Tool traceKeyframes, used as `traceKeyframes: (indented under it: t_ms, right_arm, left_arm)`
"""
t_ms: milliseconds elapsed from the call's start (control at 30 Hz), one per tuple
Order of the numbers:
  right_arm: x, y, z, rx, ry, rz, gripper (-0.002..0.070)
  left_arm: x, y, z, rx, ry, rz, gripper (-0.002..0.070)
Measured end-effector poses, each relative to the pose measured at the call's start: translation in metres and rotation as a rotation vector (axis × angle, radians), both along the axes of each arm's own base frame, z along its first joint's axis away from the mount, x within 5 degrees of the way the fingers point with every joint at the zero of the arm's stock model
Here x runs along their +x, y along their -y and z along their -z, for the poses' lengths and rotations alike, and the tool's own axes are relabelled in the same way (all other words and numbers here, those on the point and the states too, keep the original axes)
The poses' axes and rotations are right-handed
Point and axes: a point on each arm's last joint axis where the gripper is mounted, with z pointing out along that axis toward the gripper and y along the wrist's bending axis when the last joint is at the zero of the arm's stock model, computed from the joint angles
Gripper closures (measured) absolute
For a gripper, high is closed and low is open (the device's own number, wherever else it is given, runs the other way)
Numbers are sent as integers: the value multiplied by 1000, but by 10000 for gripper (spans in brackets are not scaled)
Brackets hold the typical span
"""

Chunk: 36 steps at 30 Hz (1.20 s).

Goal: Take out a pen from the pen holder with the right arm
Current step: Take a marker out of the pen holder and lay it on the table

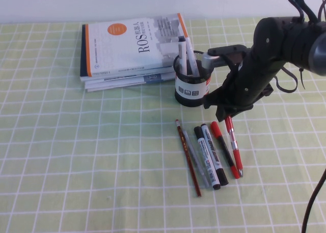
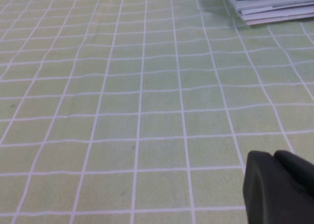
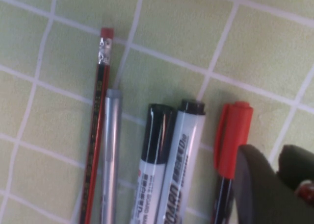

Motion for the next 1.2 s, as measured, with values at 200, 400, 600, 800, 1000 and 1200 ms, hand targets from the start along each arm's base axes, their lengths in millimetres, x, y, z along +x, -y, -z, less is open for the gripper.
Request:
traceKeyframes:
  t_ms: [200,400,600,800,1000,1200]
  right_arm:
    - [2,-1,6,5,-6,5,613]
    - [2,-2,7,10,-10,7,504]
    - [2,-2,7,10,-10,7,455]
    - [-4,0,-6,16,1,3,458]
    - [-51,9,-55,57,124,-18,567]
    - [-114,37,-92,108,237,-17,677]
  left_arm:
    - [0,0,0,0,0,0,681]
    - [0,0,0,0,0,0,681]
    - [0,0,0,0,0,0,681]
    - [0,0,0,0,0,0,681]
    - [0,0,0,0,0,0,681]
    - [0,0,0,0,0,0,681]
